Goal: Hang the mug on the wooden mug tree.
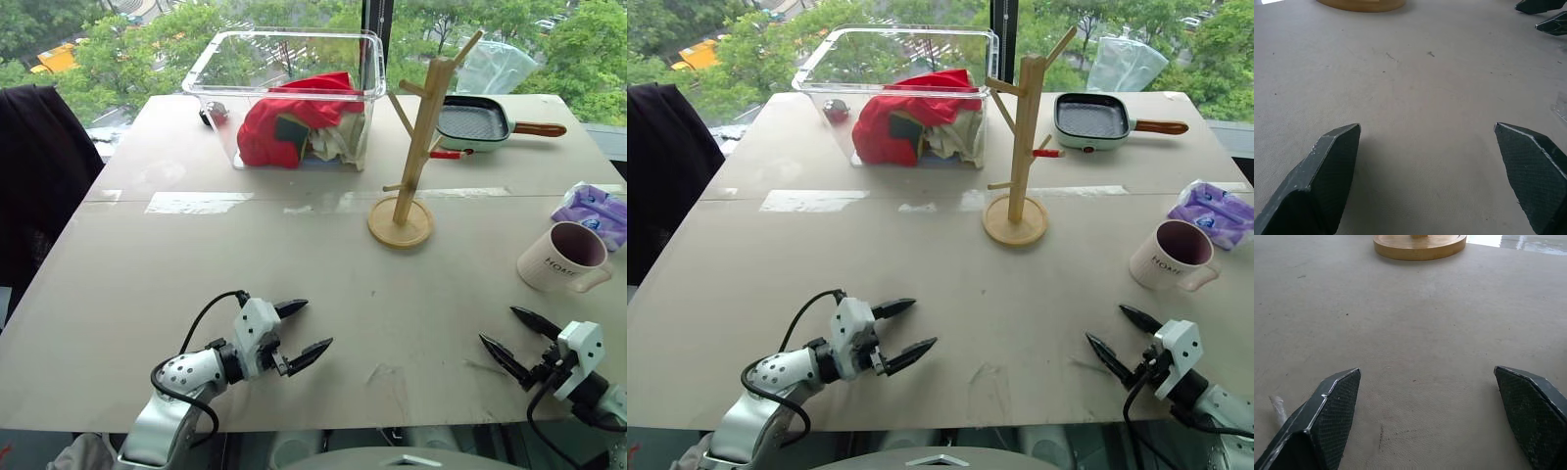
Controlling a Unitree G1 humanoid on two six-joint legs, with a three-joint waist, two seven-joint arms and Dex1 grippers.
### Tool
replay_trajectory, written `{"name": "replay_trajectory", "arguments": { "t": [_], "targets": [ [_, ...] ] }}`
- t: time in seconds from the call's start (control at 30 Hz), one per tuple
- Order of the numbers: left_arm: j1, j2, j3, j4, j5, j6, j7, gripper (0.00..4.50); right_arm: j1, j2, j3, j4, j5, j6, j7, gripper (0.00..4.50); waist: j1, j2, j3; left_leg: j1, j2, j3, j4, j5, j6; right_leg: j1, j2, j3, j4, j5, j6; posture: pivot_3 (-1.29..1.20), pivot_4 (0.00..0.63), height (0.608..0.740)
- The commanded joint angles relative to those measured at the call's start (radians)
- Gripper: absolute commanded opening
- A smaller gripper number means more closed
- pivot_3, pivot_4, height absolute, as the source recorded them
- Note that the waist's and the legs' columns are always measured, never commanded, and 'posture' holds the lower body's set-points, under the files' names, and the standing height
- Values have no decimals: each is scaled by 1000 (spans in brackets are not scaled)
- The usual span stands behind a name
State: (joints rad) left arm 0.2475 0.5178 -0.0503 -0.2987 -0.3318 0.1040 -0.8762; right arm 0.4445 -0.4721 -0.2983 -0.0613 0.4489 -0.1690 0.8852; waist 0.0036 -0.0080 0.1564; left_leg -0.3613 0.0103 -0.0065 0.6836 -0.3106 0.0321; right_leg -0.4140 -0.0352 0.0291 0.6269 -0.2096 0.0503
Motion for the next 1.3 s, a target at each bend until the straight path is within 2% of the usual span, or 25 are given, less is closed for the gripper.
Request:
{"name": "replay_trajectory", "arguments": {
  "t": [0.03,0.17,0.3,0.47,0.57,0.77,1.3],
  "targets": [
    [-44,13,-6,-13,-44,1,-50,4500,36,26,-98,-32,43,2,-75,4413,6,0,0,0,0,0,0,0,0,0,0,0,0,0,0,0,150,740],
    [-124,11,-14,-49,-102,55,-82,4500,42,57,-168,-31,32,43,-209,4413,9,0,0,0,0,0,0,0,0,0,0,0,0,0,0,0,150,740],
    [-275,12,-61,-52,-132,103,-138,4500,-4,96,-221,-28,14,87,-376,4413,9,1,1,0,0,0,0,0,0,0,1,0,0,0,0,0,150,740],
    [-363,38,-120,-103,-161,179,-195,4500,-71,94,-260,16,-20,78,-472,4413,-7,4,-1,0,-1,2,0,0,0,0,2,3,0,2,-3,0,150,740],
    [-385,42,-142,-142,-183,227,-194,4500,-106,82,-273,32,-8,91,-483,4413,-14,4,0,-1,-2,1,0,0,0,-1,2,3,0,2,-3,0,150,740],
    [-410,56,-190,-187,-99,254,-134,4500,-163,73,-285,79,41,97,-458,4413,-16,3,0,0,-2,2,0,0,0,0,2,4,0,2,-3,0,150,740],
    [-488,-27,-186,-251,-127,324,-16,4500,-295,17,-268,254,32,71,-357,4413,-17,3,0,0,-3,2,0,0,0,0,3,5,0,2,-3,0,150,740]
  ]
}}
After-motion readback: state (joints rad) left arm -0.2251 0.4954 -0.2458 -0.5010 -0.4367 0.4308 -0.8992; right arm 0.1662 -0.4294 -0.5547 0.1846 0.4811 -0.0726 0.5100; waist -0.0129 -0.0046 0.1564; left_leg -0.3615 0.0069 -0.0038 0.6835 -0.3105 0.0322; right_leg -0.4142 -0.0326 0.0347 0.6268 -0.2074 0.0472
